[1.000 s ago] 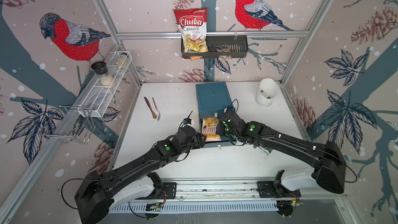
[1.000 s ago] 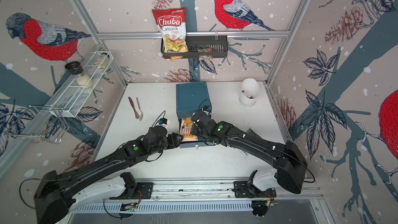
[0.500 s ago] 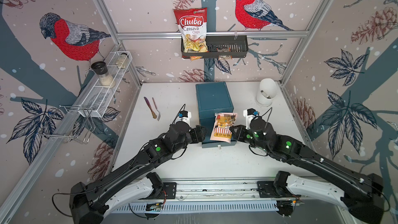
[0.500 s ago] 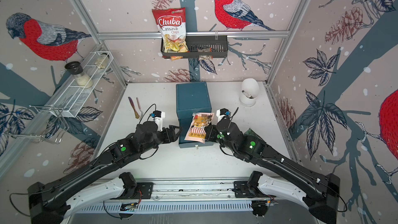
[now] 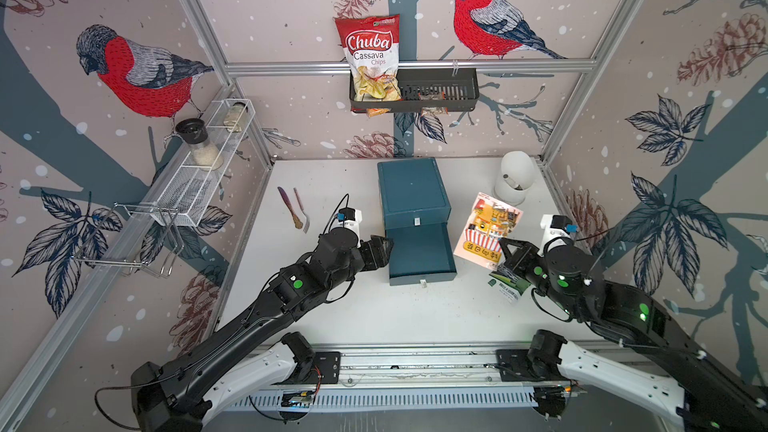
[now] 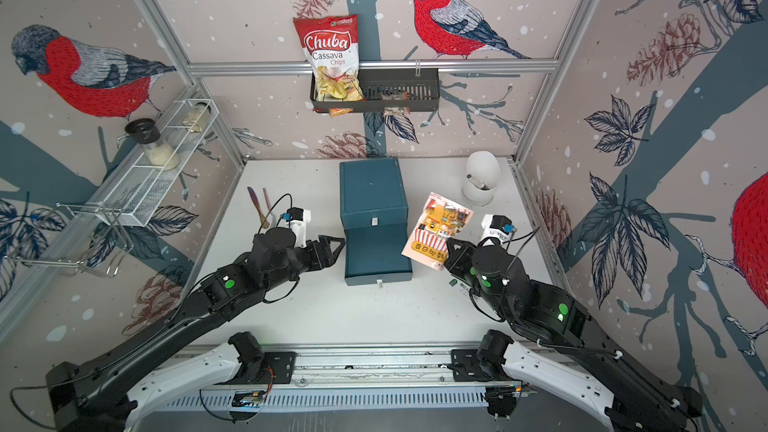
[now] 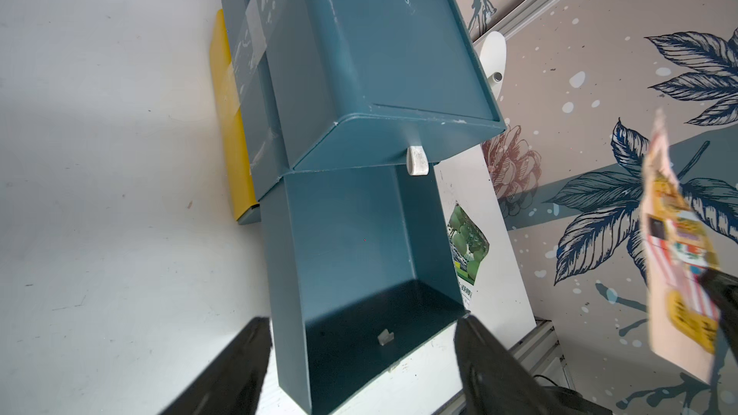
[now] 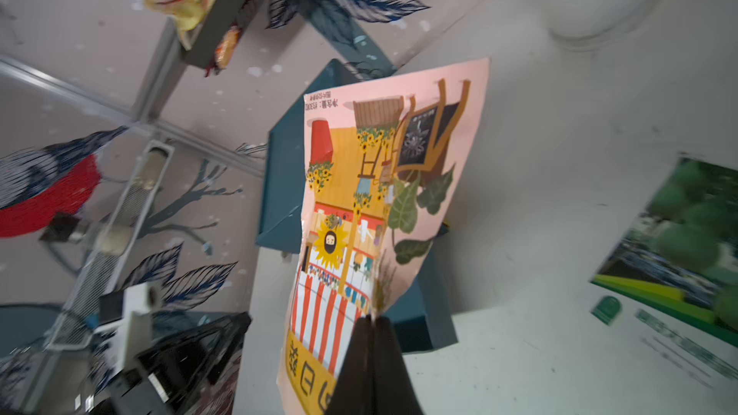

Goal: Take the seed bags out of the drawer
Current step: Place the seed packet at the center of the board.

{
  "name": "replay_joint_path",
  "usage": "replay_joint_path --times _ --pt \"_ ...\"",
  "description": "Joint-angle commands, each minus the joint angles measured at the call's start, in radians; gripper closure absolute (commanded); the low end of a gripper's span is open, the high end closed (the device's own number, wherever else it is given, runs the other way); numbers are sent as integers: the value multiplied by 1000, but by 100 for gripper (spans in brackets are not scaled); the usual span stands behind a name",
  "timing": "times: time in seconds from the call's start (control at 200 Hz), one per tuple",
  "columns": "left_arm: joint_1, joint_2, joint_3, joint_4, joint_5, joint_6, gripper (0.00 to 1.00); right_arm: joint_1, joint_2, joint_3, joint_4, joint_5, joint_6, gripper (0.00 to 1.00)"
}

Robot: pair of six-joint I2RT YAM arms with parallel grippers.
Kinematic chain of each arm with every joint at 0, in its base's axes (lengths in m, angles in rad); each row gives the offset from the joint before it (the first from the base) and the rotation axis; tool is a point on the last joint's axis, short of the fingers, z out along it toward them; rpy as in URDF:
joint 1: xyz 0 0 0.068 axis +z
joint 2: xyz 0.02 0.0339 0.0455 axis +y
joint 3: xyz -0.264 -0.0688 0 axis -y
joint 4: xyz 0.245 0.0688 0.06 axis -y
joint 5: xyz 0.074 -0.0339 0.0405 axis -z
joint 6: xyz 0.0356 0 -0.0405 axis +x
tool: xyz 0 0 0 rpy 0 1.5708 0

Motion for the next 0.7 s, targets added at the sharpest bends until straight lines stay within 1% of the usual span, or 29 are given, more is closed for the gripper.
replay_joint_path --times 0.0,0.06,0.125,0.22,0.285,0.315,0.395,0.425,0.45,0.49,0.535,0.615,0.695 --pt "9 -10 3 9 19 12 24 -23 43 12 -293 183 189 100" --pt "12 -11 0 5 21 11 25 -58 68 -11 -294 189 200 100" --pt "15 -12 -1 0 30 8 25 -128 84 -43 -236 155 156 100" --pt "15 -23 -16 9 34 2 26 -314 81 -122 -64 42 28 100" --pt "18 -26 -23 5 39 -4 26 -476 80 -207 94 -110 -64 100" --pt "18 -29 -22 0 41 -5 26 -561 92 -246 163 -210 -100 100" --pt "20 -44 -29 -9 40 -8 27 -767 146 -349 323 -435 -142 100" --pt "20 -51 -35 -10 38 -9 27 -829 168 -387 393 -516 -156 100" --pt "20 -58 -40 -10 36 -10 27 -869 188 -410 442 -558 -158 100" --pt "20 -67 -43 -13 34 -12 27 -910 228 -441 505 -608 -163 100" --pt "20 -73 -43 -22 37 -12 27 -932 273 -459 575 -648 -182 100" --pt "21 -80 -46 -28 38 -12 27 -934 373 -444 599 -653 -211 100" --pt "21 -86 -60 -19 35 -14 27 -916 439 -441 625 -639 -224 100"
